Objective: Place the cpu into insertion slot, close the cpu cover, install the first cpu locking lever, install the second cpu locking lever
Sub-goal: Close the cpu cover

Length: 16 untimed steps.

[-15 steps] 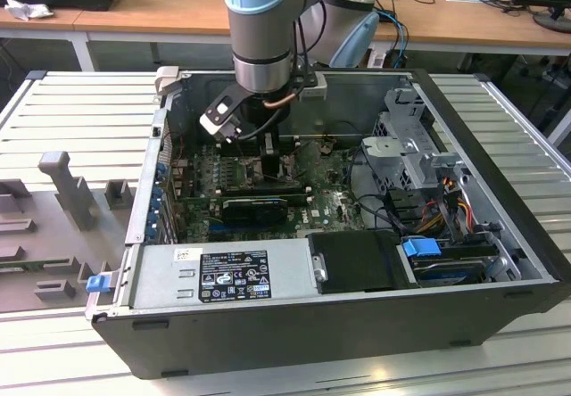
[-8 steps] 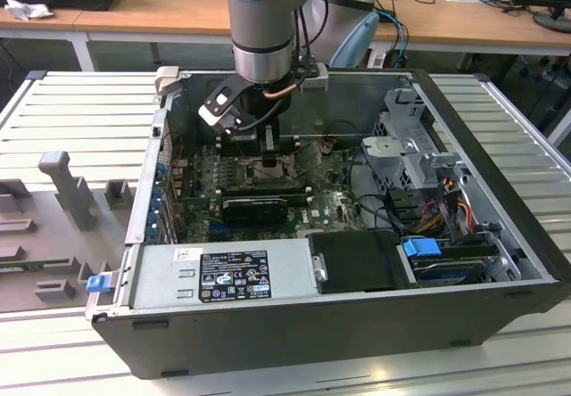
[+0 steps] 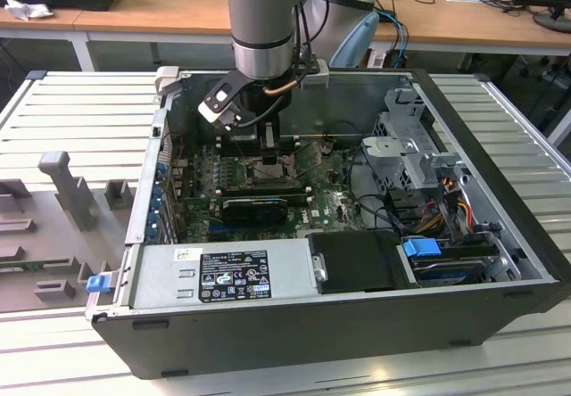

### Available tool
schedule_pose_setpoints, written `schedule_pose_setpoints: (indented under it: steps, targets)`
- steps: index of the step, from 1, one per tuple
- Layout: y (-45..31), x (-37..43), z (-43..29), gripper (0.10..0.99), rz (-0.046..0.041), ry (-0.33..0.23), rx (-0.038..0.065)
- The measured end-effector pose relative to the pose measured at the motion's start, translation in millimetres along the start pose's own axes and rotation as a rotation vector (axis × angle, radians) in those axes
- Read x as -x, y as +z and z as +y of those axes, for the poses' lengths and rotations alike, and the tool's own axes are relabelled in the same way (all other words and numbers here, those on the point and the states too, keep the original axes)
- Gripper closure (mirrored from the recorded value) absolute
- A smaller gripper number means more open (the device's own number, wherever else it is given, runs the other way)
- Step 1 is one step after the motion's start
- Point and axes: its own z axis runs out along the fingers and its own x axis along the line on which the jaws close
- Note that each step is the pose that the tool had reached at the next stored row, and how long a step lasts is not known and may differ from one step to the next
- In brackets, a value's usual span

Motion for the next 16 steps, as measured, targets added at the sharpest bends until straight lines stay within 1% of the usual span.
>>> schedule_pose_setpoints:
  steps: [2,16]
  targets:
    - [0.5,0.0,5.5,0.98,-0.0003,0.0,0.0]
    - [-6.6,-0.1,6.2,0.98,-0.0003,0.0,0.0]
